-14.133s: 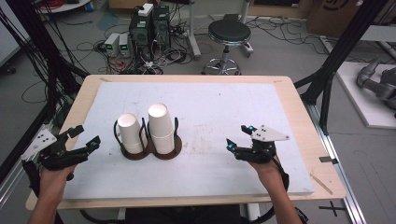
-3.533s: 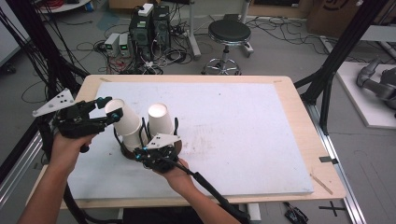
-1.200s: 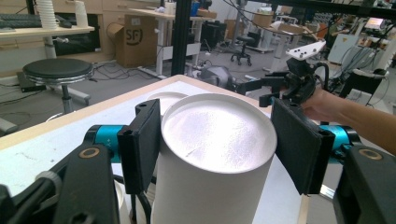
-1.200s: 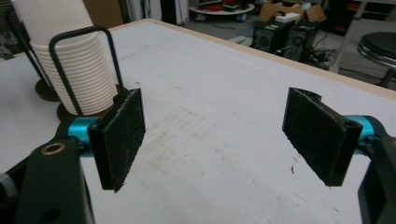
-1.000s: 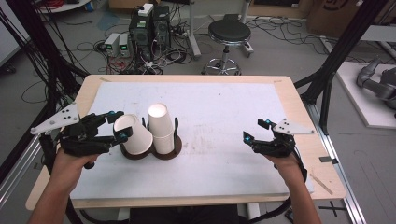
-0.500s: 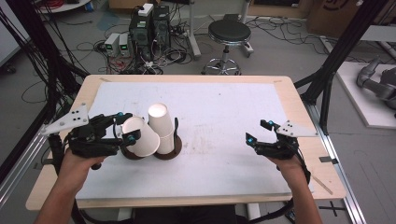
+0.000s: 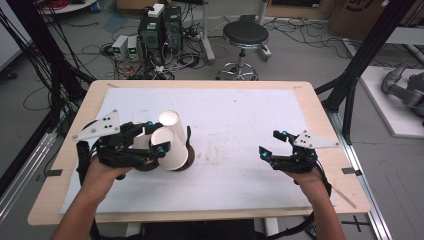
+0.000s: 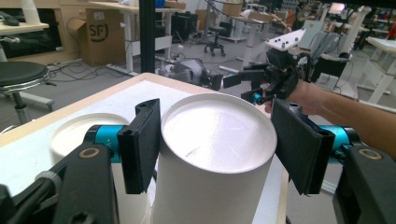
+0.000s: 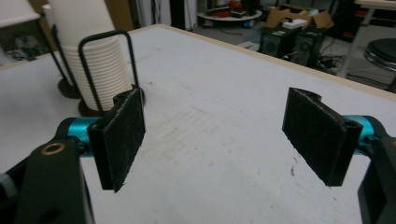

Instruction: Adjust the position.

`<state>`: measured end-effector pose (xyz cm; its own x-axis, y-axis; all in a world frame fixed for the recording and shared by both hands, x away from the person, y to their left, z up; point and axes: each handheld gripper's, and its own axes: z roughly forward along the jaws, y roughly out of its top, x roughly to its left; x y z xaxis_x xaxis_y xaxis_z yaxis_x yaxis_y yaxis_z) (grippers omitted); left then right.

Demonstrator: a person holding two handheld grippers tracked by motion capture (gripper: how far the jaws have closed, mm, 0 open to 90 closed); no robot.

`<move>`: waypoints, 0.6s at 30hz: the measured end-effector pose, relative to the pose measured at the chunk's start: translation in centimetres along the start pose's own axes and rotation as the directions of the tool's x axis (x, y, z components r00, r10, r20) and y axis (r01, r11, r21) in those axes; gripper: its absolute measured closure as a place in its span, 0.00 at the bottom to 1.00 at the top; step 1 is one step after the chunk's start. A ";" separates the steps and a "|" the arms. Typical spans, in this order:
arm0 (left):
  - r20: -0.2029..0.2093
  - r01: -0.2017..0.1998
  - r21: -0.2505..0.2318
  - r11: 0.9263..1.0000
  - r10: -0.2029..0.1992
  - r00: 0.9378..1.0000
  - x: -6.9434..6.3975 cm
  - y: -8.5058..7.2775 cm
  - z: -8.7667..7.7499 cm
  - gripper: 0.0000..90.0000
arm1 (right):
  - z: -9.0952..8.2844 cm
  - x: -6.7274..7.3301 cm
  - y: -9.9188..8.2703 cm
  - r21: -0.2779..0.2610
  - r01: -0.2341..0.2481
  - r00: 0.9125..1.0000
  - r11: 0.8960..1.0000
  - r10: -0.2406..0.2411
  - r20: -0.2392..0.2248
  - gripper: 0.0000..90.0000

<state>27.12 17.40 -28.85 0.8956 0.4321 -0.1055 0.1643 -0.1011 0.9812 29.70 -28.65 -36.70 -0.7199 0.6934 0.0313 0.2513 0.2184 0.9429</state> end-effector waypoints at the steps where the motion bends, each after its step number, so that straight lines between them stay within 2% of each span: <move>1: 0.004 -0.003 0.004 1.000 0.003 1.000 0.0 0.0 0.3 0.39 | 0.0 0.1 0.0 -0.003 0.001 1.000 1.000 -0.001 -0.021 0.23; 6: 0.030 -0.010 0.024 1.000 0.009 1.000 -0.4 -0.2 2.0 0.39 | 0.1 0.5 0.0 -0.010 -0.007 0.996 1.000 0.007 -0.084 0.23; 10: 0.045 -0.015 0.038 0.999 0.013 0.999 -0.7 -0.4 3.0 0.39 | 0.1 0.5 0.0 -0.016 0.002 0.995 1.000 -0.004 -0.103 0.23; 13: 0.056 -0.019 0.041 0.999 0.017 0.998 -0.8 -0.4 3.7 0.39 | 0.2 0.8 0.1 -0.023 0.002 0.990 1.000 -0.006 -0.140 0.23; 18: 0.072 -0.031 0.039 0.999 0.028 0.997 -0.9 -0.6 4.9 0.39 | 0.6 1.6 0.5 -0.014 0.035 0.980 0.999 -0.037 -0.196 0.23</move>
<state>28.26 12.69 -30.09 0.9272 0.3636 -0.0896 0.1530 -0.1492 0.9769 29.08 -27.06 -36.40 -0.8418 0.5363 0.0606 0.2167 0.2330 0.9480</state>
